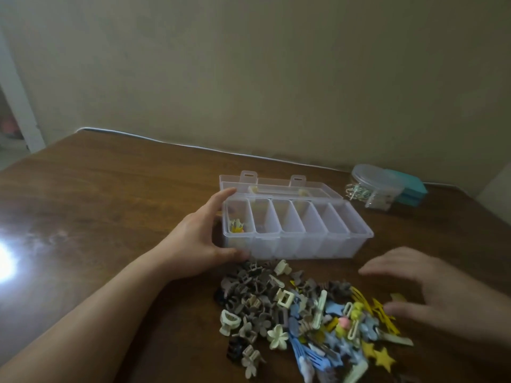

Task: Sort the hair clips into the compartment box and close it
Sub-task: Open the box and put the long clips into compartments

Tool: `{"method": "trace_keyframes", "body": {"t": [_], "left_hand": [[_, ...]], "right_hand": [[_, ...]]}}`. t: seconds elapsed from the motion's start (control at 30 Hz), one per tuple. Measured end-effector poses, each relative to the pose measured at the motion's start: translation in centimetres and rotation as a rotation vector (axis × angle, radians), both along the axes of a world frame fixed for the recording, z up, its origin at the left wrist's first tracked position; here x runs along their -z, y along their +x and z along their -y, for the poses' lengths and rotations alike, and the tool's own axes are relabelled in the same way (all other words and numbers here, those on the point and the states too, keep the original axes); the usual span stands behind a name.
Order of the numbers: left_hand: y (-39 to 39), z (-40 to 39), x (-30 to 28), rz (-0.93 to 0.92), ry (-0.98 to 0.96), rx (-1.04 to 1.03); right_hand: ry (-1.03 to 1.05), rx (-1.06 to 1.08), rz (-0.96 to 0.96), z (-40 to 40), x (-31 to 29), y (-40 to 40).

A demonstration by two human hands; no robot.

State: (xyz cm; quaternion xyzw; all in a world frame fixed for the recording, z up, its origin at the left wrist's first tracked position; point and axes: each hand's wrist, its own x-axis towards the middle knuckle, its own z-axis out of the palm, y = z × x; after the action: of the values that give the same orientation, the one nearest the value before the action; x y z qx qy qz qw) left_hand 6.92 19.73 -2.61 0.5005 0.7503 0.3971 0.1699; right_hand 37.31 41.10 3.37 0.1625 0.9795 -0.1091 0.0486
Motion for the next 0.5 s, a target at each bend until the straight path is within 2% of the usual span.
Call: {"method": "trace_keyframes", "body": {"t": [0.1,0.5], "left_hand": [[0.1,0.0,-0.1,-0.008,-0.003,-0.014],[0.2,0.2,-0.2,-0.008,0.005,-0.017]], "right_hand": [[-0.082,0.06,0.108,-0.1,0.9,1.0],[-0.127,0.013,-0.037,0.1,2.3,2.3]]}}
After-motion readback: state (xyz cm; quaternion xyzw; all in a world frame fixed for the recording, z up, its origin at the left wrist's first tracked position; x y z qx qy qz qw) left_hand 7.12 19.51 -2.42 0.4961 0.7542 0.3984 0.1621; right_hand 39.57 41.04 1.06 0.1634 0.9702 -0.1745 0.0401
